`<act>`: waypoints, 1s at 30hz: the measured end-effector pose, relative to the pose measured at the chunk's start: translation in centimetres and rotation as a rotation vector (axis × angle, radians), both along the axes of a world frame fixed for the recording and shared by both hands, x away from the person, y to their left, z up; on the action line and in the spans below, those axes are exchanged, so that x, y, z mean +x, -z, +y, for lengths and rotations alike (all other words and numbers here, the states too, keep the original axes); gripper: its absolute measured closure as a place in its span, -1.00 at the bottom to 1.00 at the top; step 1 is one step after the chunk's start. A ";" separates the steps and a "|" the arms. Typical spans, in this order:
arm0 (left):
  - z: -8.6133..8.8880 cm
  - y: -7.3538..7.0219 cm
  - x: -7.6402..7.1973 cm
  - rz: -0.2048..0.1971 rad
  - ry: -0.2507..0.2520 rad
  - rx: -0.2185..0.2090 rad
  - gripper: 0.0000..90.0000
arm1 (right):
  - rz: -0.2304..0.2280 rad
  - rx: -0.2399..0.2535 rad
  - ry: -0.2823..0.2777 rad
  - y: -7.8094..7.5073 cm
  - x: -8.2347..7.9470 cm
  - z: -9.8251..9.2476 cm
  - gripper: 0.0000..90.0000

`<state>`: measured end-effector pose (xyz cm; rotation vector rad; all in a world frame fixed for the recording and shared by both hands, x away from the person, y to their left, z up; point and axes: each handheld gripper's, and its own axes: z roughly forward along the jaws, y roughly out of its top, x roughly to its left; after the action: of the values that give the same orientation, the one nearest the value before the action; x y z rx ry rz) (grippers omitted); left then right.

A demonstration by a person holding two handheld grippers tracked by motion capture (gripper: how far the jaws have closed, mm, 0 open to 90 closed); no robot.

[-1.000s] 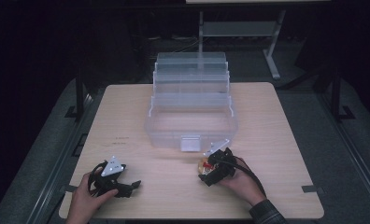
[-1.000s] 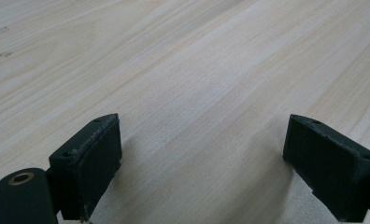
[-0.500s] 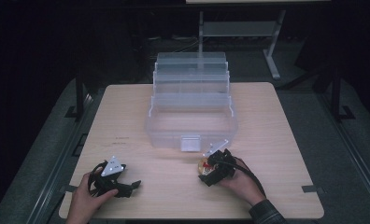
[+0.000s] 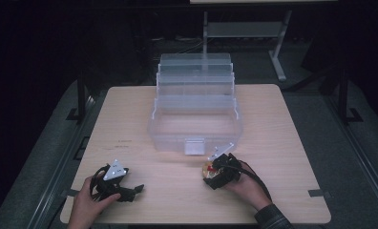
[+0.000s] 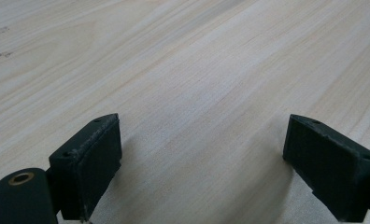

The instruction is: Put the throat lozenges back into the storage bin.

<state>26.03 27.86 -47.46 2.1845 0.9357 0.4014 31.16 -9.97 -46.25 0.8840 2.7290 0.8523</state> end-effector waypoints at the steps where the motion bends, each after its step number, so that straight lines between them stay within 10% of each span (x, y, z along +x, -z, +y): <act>1: 0.0 0.0 0.0 0.000 0.000 0.000 -0.76 | -0.001 -0.002 0.000 0.0 0.0 0.0 -0.59; 30: 0.0 0.0 0.0 0.000 0.000 0.000 -0.76 | -0.001 0.004 0.014 -0.9 -0.3 -1.0 -0.57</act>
<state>26.03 27.86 -47.46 2.1845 0.9358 0.4012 30.89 -10.94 -45.34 0.9016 2.7176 0.8552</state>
